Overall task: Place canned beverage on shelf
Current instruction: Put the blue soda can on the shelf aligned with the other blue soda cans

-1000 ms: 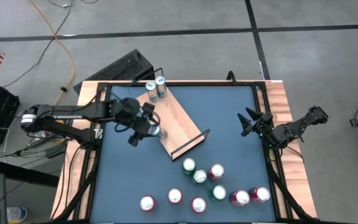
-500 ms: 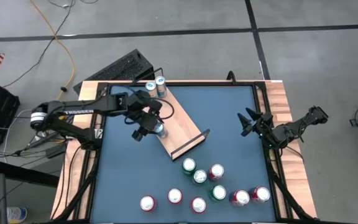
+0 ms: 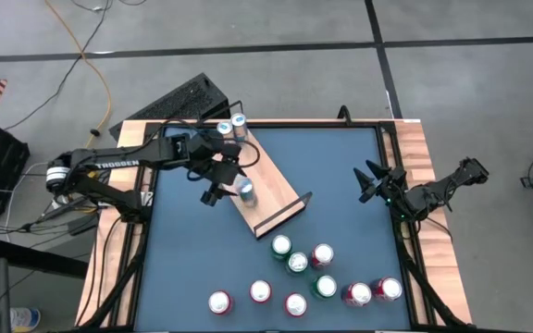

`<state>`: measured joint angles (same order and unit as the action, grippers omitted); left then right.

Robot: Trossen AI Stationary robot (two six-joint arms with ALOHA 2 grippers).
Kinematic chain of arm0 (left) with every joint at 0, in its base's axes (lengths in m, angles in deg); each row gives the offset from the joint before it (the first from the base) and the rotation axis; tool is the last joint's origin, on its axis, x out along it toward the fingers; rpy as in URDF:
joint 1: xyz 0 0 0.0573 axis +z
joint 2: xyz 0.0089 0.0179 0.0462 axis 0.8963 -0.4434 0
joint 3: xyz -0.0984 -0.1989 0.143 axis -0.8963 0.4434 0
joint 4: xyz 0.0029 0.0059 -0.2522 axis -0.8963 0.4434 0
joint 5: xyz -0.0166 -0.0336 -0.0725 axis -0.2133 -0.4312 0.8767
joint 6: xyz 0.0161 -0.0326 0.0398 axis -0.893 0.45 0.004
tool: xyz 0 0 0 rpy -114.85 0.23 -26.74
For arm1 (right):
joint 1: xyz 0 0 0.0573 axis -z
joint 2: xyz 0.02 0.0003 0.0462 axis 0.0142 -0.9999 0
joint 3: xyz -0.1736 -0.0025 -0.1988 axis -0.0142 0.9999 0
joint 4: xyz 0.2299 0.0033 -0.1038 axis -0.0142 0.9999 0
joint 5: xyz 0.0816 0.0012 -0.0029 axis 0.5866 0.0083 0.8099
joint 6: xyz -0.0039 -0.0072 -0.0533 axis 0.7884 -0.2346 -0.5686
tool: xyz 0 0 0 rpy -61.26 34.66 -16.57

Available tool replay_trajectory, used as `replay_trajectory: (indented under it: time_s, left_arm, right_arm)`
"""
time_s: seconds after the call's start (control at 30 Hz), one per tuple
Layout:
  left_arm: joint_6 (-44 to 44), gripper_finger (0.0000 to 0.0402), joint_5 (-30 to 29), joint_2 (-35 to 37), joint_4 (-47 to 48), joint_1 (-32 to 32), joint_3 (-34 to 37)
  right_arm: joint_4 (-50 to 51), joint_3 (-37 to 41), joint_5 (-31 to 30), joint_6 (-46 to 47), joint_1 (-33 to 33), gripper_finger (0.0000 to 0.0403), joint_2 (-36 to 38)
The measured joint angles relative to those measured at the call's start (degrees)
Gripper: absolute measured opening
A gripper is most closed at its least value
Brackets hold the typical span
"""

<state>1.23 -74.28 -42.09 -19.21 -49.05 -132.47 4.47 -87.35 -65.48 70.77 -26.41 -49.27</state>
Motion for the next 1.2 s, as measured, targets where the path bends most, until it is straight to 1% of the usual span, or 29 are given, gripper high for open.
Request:
replay_trajectory:
  time_s: [0.17,0.27,0.33,0.43,0.53,0.63,0.8,0.87,0.93,1.1,1.2]
  left_arm:
    - [-0.4,0.0287,-0.6,-0.2,-0.3,0.0,0.0]
    - [2.8,0.0288,-5.0,0.5,-1.9,0.1,0.0]
    - [7.4,0.0288,-8.2,1.9,-3.0,0.4,-0.4]
    - [18.5,0.0288,-12.1,3.1,-3.2,0.5,-2.7]
    - [28.0,0.0289,-14.6,3.3,-2.3,-1.1,-5.5]
    - [35.1,0.0289,-20.6,3.3,-3.5,-4.0,-7.6]
    - [41.7,0.0289,-37.1,1.6,-7.7,-10.1,-6.5]
    - [44.9,0.0289,-42.2,0.6,-8.4,-12.1,-6.5]
    - [46.4,0.0289,-45.8,-0.6,-7.7,-14.1,-6.4]
    - [52.8,0.0289,-53.9,-5.1,-11.3,-18.9,-6.8]
    - [53.5,0.0289,-57.7,-8.5,-11.1,-21.2,-8.4]
  right_arm:
    - [0.0,0.0,0.0,-0.1,0.0,0.0282,0.0]
    - [0.0,0.0,0.0,-0.1,0.0,0.0282,0.0]
    - [0.0,0.0,0.0,-0.1,0.0,0.0282,0.0]
    - [0.0,0.0,0.0,-0.1,0.0,0.0282,0.0]
    - [0.0,0.0,0.0,-0.1,0.0,0.0282,0.0]
    - [0.0,0.0,0.0,-0.4,0.0,0.0282,0.0]
    - [0.0,0.0,0.0,-0.6,0.0,0.0282,0.0]
    - [0.0,0.0,0.0,-1.2,0.0,0.0282,0.0]
    - [0.0,0.0,0.0,-2.1,0.0,0.0282,0.0]
    - [0.0,0.0,0.0,-3.2,0.0,0.0282,0.0]
    - [0.0,0.0,0.0,-3.2,0.0,0.0282,0.0]
